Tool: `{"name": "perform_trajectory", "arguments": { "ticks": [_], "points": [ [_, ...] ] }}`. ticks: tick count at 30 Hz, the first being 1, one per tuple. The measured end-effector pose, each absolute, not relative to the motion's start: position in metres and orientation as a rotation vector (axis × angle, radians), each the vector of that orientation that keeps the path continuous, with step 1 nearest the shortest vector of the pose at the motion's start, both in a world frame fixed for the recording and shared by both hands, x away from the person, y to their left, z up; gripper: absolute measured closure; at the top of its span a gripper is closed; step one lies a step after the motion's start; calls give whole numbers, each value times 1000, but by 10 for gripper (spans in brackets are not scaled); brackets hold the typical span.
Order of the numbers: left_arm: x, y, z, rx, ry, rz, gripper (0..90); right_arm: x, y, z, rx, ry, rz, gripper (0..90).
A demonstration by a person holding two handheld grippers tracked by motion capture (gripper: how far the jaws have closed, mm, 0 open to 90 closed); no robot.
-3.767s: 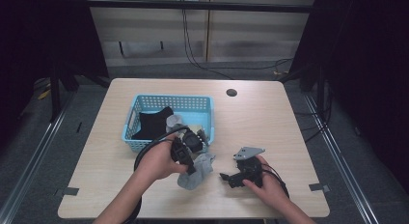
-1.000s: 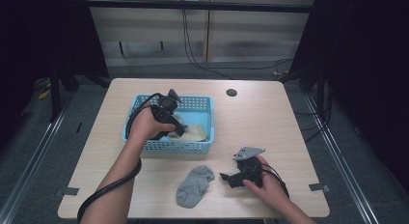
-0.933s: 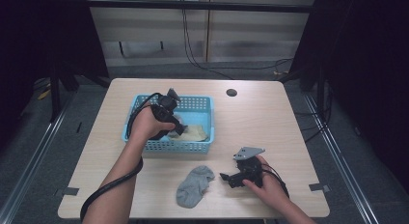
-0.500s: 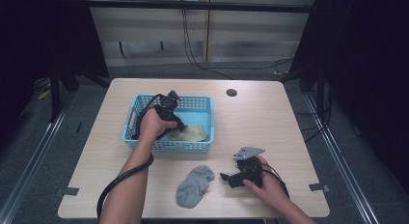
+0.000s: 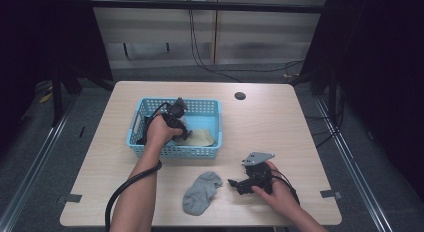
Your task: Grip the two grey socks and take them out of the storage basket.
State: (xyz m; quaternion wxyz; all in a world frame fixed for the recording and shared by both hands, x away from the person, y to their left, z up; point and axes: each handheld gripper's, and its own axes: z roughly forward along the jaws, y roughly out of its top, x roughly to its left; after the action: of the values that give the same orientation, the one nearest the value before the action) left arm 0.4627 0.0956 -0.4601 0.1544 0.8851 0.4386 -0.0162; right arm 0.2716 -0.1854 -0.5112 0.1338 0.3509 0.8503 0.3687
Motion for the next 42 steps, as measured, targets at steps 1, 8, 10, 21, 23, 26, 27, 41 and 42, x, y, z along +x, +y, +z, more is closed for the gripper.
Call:
{"name": "perform_trajectory", "arguments": {
  "ticks": [1,8,10,21,23,26,27,41,42],
  "points": [
    [462,93,-462,2578,1273,-50,659,272,-186,-511,1015,2465,1069,103],
    [463,93,-457,2614,1293,-77,794,272,-185,-511,1017,2466,1069,103],
    [463,94,-451,2615,1283,-84,798,272,-186,-511,1016,2465,1070,103],
    [455,94,-412,2631,1199,-143,798,272,-186,-511,1015,2466,1069,103],
    [453,93,-407,2630,1188,-159,798,272,-186,-511,1015,2466,1069,104],
    [450,92,-399,2645,1168,-163,794,272,-186,-511,1018,2466,1069,104],
    [449,91,-396,2648,1153,-157,794,272,-186,-511,1018,2466,1069,104],
    [431,86,-361,2670,1079,-196,791,272,-185,-511,1019,2468,1069,104],
    [431,86,-361,2670,1079,-196,792,272,-185,-511,1019,2468,1069,104]
  ]
}}
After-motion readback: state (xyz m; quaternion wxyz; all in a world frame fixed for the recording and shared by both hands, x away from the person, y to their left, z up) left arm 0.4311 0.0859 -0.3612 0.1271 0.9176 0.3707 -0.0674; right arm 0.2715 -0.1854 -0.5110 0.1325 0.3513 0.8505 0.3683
